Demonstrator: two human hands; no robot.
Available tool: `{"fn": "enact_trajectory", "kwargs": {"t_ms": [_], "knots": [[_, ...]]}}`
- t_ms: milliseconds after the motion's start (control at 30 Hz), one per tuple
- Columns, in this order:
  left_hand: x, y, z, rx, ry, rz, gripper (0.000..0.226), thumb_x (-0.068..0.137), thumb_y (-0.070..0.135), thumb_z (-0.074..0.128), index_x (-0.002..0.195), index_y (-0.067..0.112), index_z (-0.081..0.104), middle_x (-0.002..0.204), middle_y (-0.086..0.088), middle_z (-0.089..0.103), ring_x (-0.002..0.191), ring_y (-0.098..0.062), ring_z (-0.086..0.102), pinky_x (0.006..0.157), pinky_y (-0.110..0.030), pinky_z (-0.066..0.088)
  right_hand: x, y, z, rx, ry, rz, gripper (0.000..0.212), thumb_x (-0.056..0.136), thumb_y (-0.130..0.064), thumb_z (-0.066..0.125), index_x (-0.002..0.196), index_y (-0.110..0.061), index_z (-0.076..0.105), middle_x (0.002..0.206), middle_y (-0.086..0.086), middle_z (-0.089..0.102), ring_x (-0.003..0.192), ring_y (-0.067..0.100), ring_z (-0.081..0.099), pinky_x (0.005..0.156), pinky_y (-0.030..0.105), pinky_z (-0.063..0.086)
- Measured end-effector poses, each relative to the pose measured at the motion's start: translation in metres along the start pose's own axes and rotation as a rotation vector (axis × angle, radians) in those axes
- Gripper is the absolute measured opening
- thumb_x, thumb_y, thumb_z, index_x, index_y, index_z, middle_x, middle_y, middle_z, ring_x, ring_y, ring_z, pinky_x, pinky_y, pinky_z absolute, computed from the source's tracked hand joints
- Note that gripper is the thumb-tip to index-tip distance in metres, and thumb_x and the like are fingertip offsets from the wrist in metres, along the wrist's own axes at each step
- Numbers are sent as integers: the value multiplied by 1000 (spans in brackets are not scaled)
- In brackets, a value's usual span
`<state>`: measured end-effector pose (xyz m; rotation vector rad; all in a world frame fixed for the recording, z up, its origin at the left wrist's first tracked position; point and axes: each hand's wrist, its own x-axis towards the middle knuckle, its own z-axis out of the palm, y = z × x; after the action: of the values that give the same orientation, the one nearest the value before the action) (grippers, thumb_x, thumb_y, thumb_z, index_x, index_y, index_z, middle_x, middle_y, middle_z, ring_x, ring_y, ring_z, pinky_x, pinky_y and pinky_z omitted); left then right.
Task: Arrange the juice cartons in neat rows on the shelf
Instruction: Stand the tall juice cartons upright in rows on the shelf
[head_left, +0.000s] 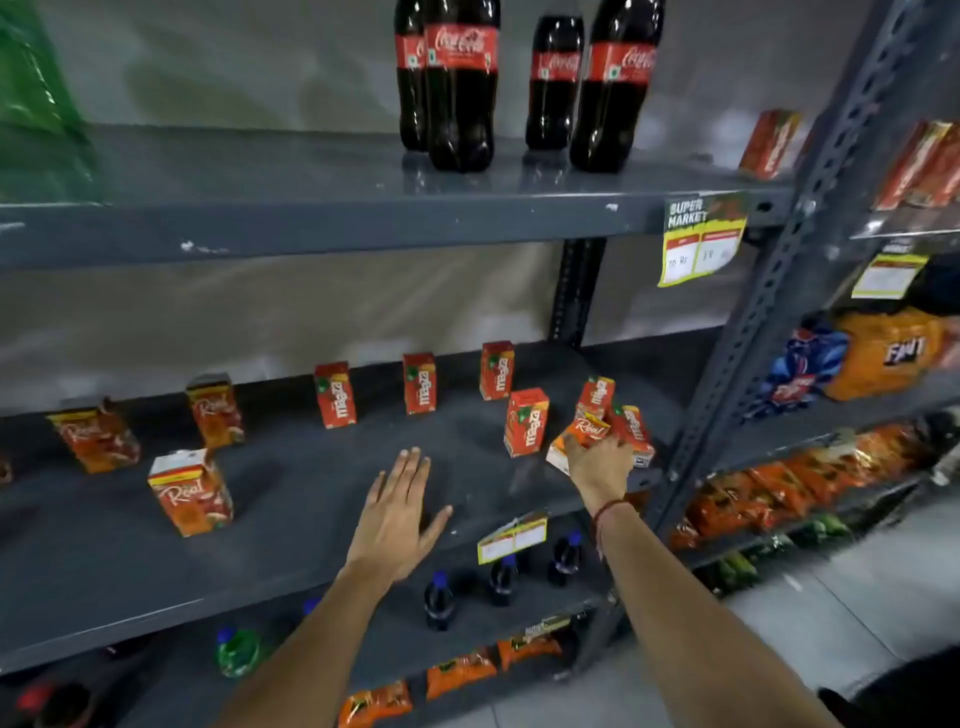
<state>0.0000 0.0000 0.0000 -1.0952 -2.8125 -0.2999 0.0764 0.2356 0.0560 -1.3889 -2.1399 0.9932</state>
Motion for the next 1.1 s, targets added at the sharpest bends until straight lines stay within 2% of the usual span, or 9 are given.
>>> {"fn": "enact_trajectory", "kwargs": {"t_ms": [167, 267, 433, 633, 700, 833, 900, 1000, 1100], "knots": [[0, -2, 20, 54, -88, -13, 126, 52, 79, -34, 149, 8, 5, 158, -7, 2, 143, -18, -2, 115, -37, 2, 21, -15, 4, -76, -158, 101, 71, 79, -53, 63, 117, 6, 54, 124, 23, 59, 116, 37, 52, 97, 40, 43], [-2, -2, 23, 76, -90, 0, 121, 63, 82, -22, 147, 5, 17, 156, -10, 16, 143, -22, 11, 115, -41, 10, 18, -18, 6, -106, -201, 140, 75, 76, -53, 66, 123, 3, 50, 129, 20, 55, 118, 34, 51, 96, 37, 44], [-3, -5, 27, 98, -69, 11, 106, 76, 79, -3, 144, 3, 28, 152, -13, 28, 140, -24, 22, 113, -43, 18, 16, -19, 8, -31, -200, 159, 54, 85, -40, 61, 116, 3, 56, 126, 16, 58, 116, 30, 54, 92, 33, 43], [-4, -6, 26, 123, -62, 8, 99, 77, 75, 6, 146, 5, 20, 155, -11, 20, 142, -21, 14, 116, -40, 11, 4, 2, 4, 249, -116, 215, 50, 77, -48, 63, 103, -7, 59, 110, 15, 63, 94, 37, 59, 87, 55, 51], [-5, -5, 25, 137, -60, 16, 100, 76, 75, 3, 146, 5, 19, 155, -10, 18, 142, -20, 13, 116, -40, 10, -4, 11, 2, 361, -85, 228, 38, 82, -45, 60, 90, -9, 55, 92, 12, 60, 84, 32, 56, 83, 49, 51], [-4, -6, 25, 129, -33, 16, 100, 76, 74, 3, 146, 5, 20, 155, -11, 19, 142, -21, 13, 116, -40, 10, -27, 38, 8, 632, -194, 327, 13, 87, -23, 57, 83, -14, 49, 73, 2, 53, 66, 17, 51, 55, 29, 49], [-3, -6, 23, 131, -38, 20, 101, 74, 74, -1, 147, 6, 16, 156, -10, 15, 143, -20, 10, 116, -39, 8, -42, 37, 18, 702, -168, 284, 16, 84, -14, 64, 88, -15, 48, 80, 6, 57, 65, 13, 52, 63, 25, 53], [-10, -11, 19, 123, -32, 23, 98, 75, 71, -2, 147, 7, 16, 156, -8, 15, 143, -18, 8, 116, -39, 6, -64, 13, 35, 782, -65, 110, 39, 72, -8, 78, 102, -15, 54, 104, 9, 66, 91, 17, 61, 95, 33, 47], [-28, -33, 6, 19, 32, -1, 82, 86, 62, 11, 142, 6, 33, 150, -10, 32, 140, -19, 22, 115, -38, 11, -93, -10, 58, 758, -123, -21, 52, 69, -10, 81, 115, -10, 56, 100, 1, 67, 89, 9, 62, 90, 15, 44]]}}
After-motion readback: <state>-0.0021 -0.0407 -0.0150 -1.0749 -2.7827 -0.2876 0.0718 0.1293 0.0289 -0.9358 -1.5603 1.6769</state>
